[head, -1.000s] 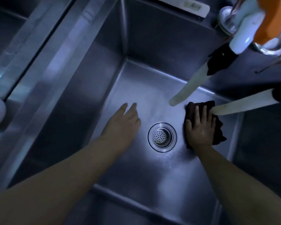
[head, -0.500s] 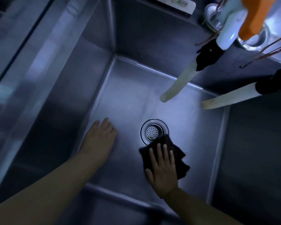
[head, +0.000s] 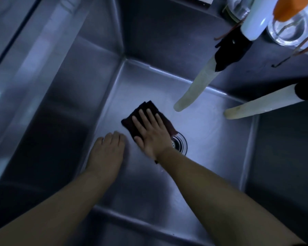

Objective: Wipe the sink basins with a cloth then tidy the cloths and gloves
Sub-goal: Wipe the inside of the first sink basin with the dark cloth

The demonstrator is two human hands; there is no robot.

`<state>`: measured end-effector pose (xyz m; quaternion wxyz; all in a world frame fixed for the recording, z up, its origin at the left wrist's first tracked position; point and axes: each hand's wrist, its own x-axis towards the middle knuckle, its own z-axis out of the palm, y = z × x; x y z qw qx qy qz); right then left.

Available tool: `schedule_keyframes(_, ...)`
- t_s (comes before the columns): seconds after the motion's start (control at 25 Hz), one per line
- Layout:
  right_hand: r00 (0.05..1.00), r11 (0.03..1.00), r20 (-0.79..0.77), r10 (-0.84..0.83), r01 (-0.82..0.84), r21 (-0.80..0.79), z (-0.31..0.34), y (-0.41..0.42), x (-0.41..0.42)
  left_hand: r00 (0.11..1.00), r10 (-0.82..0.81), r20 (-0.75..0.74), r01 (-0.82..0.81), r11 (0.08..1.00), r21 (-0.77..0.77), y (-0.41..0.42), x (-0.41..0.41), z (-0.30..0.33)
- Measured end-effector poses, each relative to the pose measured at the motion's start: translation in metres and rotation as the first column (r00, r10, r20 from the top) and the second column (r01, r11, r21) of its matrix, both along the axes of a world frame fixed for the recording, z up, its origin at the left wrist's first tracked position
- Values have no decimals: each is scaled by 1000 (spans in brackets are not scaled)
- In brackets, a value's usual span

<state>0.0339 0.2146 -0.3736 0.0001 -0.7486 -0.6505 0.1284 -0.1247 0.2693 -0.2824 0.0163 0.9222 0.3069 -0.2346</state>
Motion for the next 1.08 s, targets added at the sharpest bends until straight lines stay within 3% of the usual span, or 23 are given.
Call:
schedule_keyframes(0.12, 995, 997, 86, -50, 55, -52, -1, 24, 46, 992, -54, -115, 42, 994, -97, -7, 12, -11)
schedule_keyframes(0.28, 975, 973, 32, -221, 218, 69, 2, 31, 101, 989, -122, -81, 111, 986, -127, -23, 40, -24)
schedule_keyframes(0.64, 869, 875, 107, -484, 478, 73, 3, -72, 188, 974, -81, -211, 55, 990, -127, -48, 60, -41)
schedule_keyframes(0.88, 769, 779, 202, -606, 625, -42, 7, -135, 139, 973, -66, -220, 22, 981, -194, -47, 64, -38)
schedule_keyframes(1.08, 847, 853, 120, -517, 521, -5, 5, -170, 46, 963, -85, -256, 30, 977, -212, -45, 66, -34)
